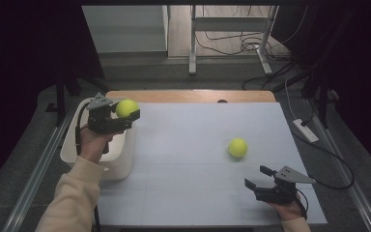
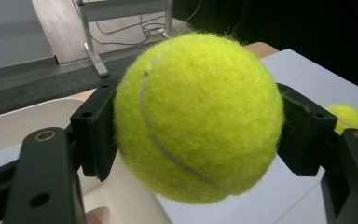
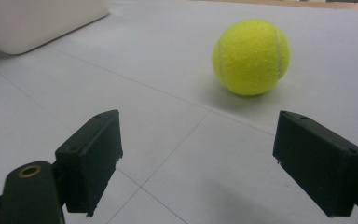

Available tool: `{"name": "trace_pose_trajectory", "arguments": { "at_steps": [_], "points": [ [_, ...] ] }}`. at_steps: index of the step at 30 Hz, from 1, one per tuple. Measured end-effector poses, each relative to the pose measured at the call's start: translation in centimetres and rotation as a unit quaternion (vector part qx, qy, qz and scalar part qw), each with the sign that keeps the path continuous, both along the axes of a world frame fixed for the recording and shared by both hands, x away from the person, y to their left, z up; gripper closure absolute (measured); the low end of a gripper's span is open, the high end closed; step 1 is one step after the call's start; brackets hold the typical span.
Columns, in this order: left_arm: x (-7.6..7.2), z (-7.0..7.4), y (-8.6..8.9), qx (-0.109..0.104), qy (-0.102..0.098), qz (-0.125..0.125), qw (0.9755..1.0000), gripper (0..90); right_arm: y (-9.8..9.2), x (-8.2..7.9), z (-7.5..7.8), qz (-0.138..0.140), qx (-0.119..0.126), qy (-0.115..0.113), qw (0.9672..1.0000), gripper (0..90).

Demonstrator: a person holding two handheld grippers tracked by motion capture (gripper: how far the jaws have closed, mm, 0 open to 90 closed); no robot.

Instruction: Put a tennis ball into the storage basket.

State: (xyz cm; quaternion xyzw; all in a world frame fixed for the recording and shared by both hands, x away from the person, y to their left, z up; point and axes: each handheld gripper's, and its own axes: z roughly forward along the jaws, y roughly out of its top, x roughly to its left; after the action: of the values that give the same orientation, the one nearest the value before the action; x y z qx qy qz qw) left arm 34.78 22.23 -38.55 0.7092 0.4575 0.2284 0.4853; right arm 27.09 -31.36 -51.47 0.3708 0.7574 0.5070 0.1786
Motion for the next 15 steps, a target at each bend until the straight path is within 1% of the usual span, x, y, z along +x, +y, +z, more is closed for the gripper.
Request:
{"name": "trace_pose_trajectory", "arguments": {
  "at_steps": [1, 6, 12, 15],
  "points": [
    [0.2, 0.0, 0.3, -0.003, 0.002, 0.005, 1.0000, 26.3, 0.0, 0.0, 0.0, 0.000, 0.000, 0.000, 1.0000, 15.3],
    [1.1, -0.2, 1.1, 0.006, 0.010, 0.021, 0.9997, 26.3, 0.0, 0.0, 0.0, 0.000, 0.000, 0.000, 1.0000, 15.3],
    [1.8, -0.4, 1.7, 0.008, 0.015, 0.035, 0.9992, 26.2, 0.0, 0.0, 0.0, 0.000, 0.000, -0.001, 1.0000, 15.3],
    [2.0, -0.4, 1.9, 0.014, 0.017, 0.035, 0.9991, 26.3, 0.0, 0.0, 0.0, 0.000, -0.002, -0.001, 1.0000, 15.4]
  ]
}}
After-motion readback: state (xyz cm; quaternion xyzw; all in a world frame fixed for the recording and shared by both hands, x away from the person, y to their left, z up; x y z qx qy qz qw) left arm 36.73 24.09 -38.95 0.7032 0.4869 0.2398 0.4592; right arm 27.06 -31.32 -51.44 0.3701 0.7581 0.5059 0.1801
